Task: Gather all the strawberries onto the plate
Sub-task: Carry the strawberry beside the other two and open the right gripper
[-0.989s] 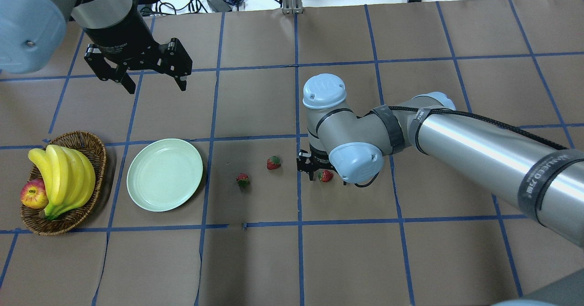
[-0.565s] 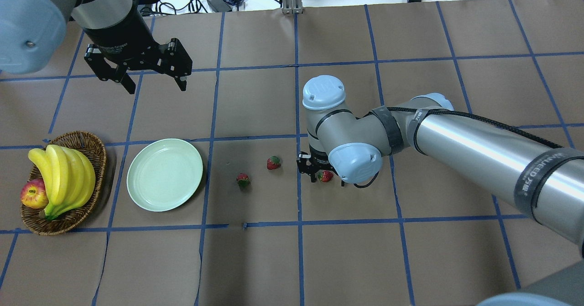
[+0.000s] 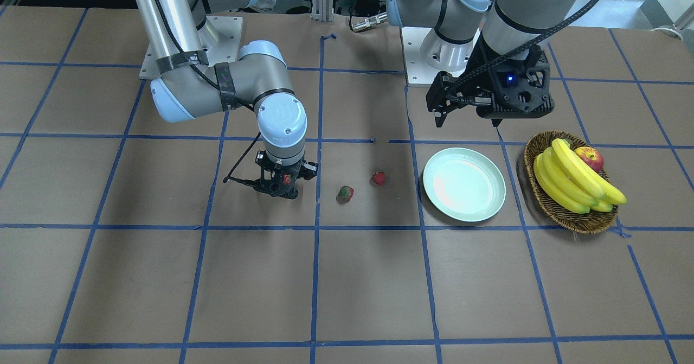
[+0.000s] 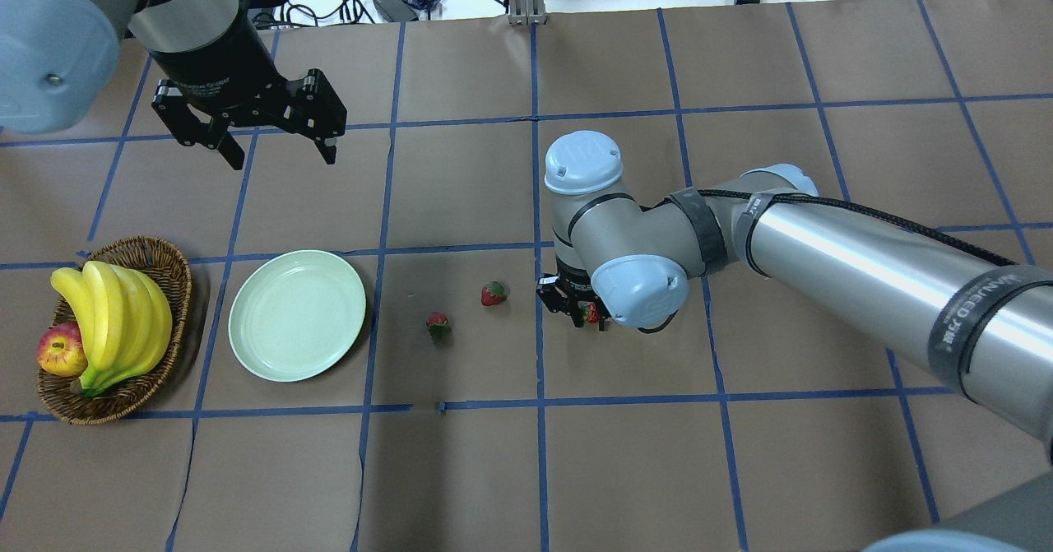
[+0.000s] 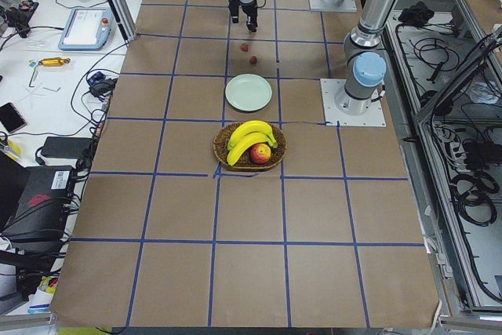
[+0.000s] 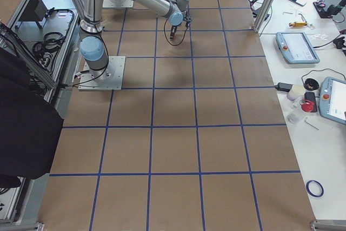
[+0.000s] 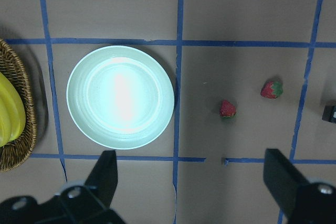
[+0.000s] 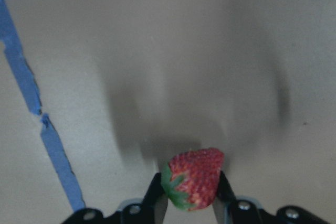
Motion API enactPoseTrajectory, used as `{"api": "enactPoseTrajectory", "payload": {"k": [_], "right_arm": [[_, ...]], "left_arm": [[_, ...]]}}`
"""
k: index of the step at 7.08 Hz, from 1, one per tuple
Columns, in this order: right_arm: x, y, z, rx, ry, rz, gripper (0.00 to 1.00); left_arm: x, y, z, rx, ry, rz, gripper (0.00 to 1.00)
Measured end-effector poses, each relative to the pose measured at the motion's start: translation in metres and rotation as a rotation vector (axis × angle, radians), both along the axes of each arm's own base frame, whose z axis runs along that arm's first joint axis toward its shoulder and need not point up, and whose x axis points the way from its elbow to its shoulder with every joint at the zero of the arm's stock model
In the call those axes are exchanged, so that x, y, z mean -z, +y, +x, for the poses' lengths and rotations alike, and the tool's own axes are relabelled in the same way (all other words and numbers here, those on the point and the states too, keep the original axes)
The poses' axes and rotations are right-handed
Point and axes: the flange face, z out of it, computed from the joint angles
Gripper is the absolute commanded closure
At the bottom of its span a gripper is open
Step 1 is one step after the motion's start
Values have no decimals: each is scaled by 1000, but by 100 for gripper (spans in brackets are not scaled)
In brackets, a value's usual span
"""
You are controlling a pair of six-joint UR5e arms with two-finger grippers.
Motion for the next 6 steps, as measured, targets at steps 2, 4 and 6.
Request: {"api": "enactPoseTrajectory", "payload": {"k": [2,4,6], "right_arm": [[-25,-20,12,16,-69,-48,100],[-54,-36,39,92,-266,-87,100],[-53,-33,68,164,-454,-49,100]], "left_arm": [[0,0,0,0,0,0,0],[-1,0,0,1,-1,-1,0],[-2,1,0,1,-1,-4,0]]}}
